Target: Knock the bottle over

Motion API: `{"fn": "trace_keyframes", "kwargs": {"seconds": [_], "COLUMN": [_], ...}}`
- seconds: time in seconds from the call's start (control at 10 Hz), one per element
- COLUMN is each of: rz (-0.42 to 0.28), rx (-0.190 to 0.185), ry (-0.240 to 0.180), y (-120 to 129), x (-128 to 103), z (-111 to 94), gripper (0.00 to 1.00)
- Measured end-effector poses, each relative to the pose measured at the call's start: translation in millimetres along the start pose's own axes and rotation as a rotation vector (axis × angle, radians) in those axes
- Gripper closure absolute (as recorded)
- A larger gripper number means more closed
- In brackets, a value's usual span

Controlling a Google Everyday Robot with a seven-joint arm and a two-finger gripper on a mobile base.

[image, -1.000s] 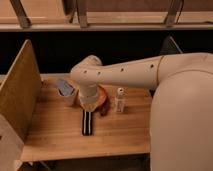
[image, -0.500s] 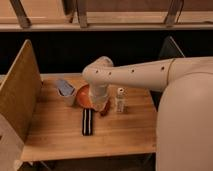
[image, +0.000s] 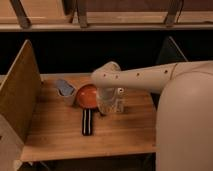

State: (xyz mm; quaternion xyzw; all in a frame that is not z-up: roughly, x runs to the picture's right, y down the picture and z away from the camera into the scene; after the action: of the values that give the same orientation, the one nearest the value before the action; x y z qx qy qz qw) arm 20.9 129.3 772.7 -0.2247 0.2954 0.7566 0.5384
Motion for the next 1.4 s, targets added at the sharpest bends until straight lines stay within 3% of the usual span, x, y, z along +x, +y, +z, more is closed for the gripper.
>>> {"fn": "trace_keyframes", "kwargs": {"seconds": [0.3, 0.7, 0.9, 1.1, 1.4], "rz": [0.059, 0.041, 0.011, -0.069, -0.264], "rx": [0.021, 0.046, 0.065, 0.07, 0.046], "ry": [0.023, 0.053, 0.036, -0.045, -0.214], "y": [-21.2, -39.4, -49.6, -49.1, -16.7], "x": [-12.8, -38.9, -59.8, -89.9, -123.5], "z": [13.2, 33.6, 37.7, 28.4, -14.0], "gripper": [1.0, 1.0, 1.0, 1.0, 1.0]}}
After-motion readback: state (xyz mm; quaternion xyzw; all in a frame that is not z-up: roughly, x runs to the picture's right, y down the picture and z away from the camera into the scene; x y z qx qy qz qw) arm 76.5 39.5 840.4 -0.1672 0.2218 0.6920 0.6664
